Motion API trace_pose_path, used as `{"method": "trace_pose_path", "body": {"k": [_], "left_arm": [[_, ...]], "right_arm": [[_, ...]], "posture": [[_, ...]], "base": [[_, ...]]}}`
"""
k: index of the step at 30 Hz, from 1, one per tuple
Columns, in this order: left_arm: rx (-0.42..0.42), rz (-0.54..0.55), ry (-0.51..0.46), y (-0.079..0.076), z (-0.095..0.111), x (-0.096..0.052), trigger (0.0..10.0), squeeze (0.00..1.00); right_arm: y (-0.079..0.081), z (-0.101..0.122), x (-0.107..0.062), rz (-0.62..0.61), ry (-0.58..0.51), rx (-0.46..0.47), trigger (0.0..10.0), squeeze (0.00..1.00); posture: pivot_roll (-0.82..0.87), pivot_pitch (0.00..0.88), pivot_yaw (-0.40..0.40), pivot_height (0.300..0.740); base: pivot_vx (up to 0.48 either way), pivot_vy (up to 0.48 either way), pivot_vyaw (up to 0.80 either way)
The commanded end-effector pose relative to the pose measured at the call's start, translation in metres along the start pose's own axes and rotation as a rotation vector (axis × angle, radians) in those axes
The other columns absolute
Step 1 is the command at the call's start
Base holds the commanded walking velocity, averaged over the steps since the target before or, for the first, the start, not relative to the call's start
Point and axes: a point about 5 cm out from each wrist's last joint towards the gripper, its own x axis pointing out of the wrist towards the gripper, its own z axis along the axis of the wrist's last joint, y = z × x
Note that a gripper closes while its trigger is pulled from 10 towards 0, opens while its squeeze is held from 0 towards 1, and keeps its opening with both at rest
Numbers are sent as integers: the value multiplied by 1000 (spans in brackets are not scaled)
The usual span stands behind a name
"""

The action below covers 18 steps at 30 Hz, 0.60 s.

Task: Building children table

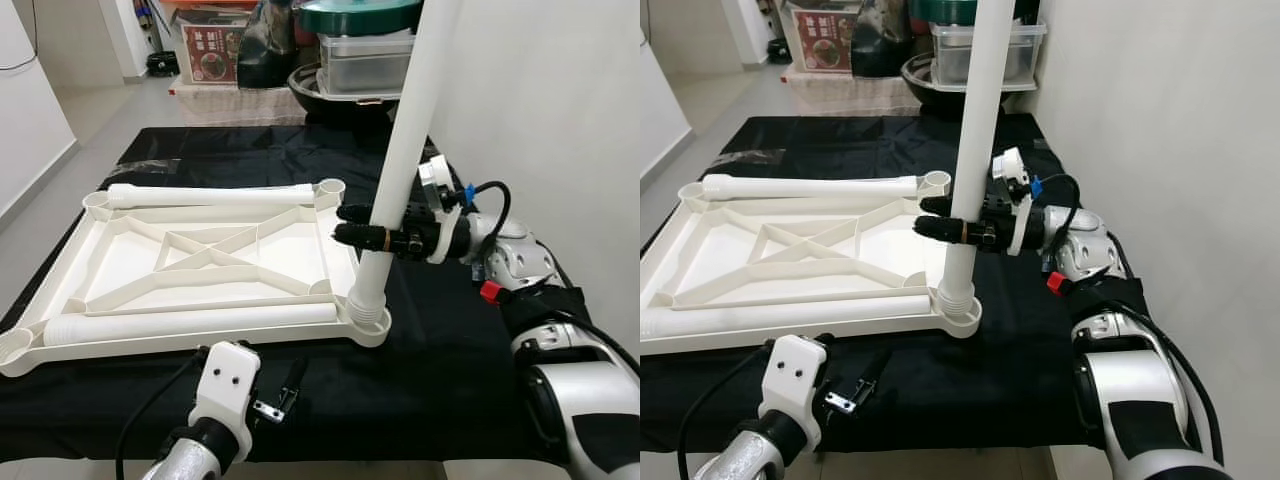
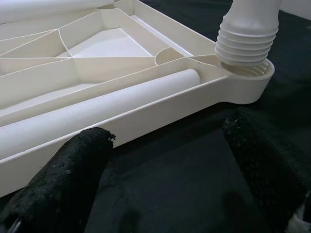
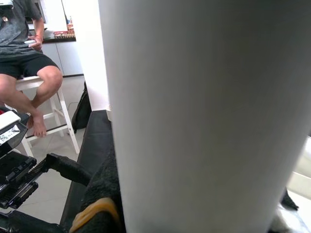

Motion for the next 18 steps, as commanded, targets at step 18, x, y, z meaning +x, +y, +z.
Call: {"method": "trace_pose_path", "body": {"k": [18], "left_arm": [[4,-21,-7,0,6,1,10000,0]], "right_arm": [[11,-8,-2,88,79,-62,10000,0]], "posture": [[177,75,8,740]], "base": [[0,0,0]]}}
